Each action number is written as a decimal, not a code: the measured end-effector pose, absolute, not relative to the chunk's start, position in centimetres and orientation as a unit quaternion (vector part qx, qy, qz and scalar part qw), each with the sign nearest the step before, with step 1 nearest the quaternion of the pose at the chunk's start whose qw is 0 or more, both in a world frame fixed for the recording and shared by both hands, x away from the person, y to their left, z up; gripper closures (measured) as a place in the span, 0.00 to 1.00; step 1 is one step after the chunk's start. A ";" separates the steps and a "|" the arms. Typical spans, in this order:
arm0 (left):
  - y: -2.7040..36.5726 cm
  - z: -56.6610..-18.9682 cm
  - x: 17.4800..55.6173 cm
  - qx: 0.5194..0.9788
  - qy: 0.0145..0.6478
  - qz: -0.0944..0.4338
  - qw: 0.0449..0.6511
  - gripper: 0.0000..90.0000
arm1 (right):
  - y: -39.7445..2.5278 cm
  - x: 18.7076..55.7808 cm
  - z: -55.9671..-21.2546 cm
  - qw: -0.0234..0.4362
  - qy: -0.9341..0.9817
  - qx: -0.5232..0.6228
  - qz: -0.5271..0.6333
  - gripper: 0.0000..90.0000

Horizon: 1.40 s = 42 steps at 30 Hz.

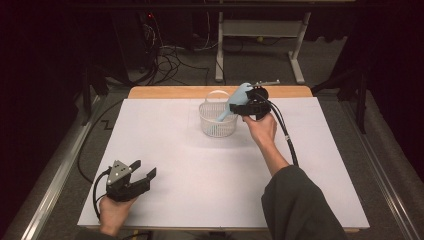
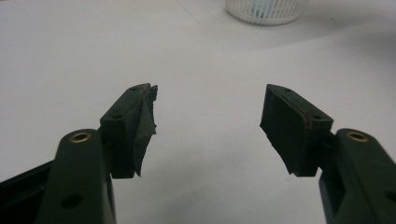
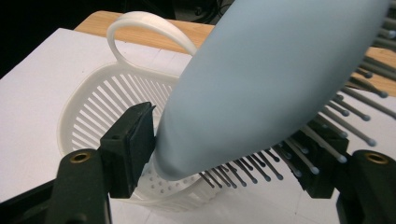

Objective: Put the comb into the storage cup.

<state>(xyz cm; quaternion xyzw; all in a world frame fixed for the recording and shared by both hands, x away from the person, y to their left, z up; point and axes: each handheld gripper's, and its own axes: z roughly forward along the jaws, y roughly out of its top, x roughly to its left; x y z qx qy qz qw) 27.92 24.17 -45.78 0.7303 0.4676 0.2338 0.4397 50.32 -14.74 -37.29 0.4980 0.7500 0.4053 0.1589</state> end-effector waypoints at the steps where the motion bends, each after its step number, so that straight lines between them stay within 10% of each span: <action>1: 24.2 -45.8 27.9 0.730 0.468 0.234 0.440 0.39 | -14.8 50.3 -37.3 0.159 0.750 0.497 0.406 0.34; 42: 24.2 -45.7 27.9 0.727 0.468 0.239 0.443 0.39 | -16.7 48.2 -36.9 0.177 0.753 0.475 0.419 0.36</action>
